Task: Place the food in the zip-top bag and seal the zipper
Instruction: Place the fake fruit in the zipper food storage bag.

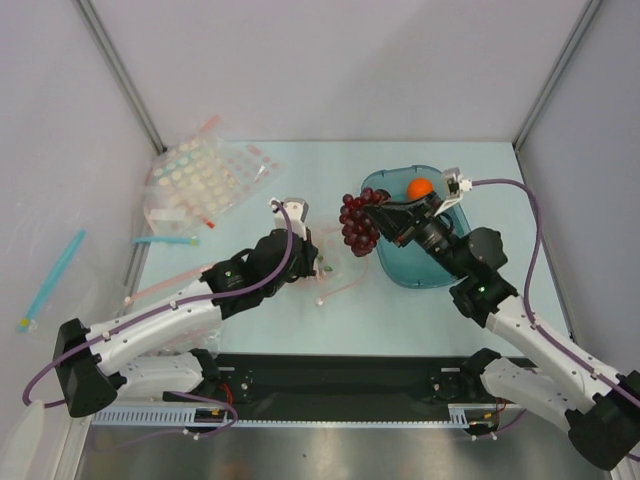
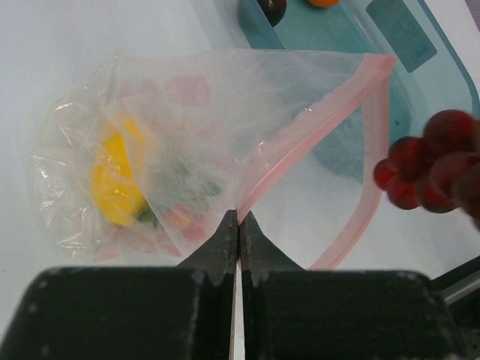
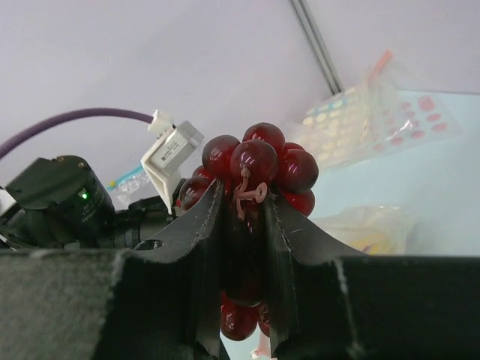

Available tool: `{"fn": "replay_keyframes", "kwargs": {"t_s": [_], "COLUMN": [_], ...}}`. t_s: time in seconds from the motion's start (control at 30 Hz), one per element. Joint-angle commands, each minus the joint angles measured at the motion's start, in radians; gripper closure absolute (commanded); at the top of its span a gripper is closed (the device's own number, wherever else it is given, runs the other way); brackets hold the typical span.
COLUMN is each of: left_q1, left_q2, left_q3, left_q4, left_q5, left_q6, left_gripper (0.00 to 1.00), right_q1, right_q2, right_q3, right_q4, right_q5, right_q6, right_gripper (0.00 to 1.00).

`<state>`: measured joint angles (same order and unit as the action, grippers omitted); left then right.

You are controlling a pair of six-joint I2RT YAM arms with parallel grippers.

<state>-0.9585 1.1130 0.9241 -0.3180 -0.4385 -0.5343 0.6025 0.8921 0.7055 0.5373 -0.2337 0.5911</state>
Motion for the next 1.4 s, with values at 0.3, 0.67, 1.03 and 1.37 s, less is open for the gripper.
{"fn": "replay_keyframes", "kwargs": {"t_s": [0.3,0.67,1.03,1.37], "left_q1": [0.006,0.076,0.136,0.15], "left_q2": [-0.042,-0.041,-0.035,0.016], "left_q3": [0.071,0.121,0.188,0.305], "left_q4": [0.01,-0.006,-0.036,-0.044], "left_q5": [0.173,0.291,0.343,0.414], "left_q6": [-0.021,-0.046,-0.092,-0.115], "left_gripper": [1.0,1.0,1.0,1.0], "right_q1": [0.118,0.12,0.12,0.106], "right_q2": [0.14,0.079,0.131,0.189], "right_q3": [0.015,-0.101,-0.086,-0.052], "right_q4": [0.119,0.171,0.139,0.063], "right_q5": [0.062,-0.039,-0.105,0.022], "right_q6": [-0.1,-0.379,-0.465,-0.453], "right_gripper": [0.89,0.88,0.83,0.78]}}
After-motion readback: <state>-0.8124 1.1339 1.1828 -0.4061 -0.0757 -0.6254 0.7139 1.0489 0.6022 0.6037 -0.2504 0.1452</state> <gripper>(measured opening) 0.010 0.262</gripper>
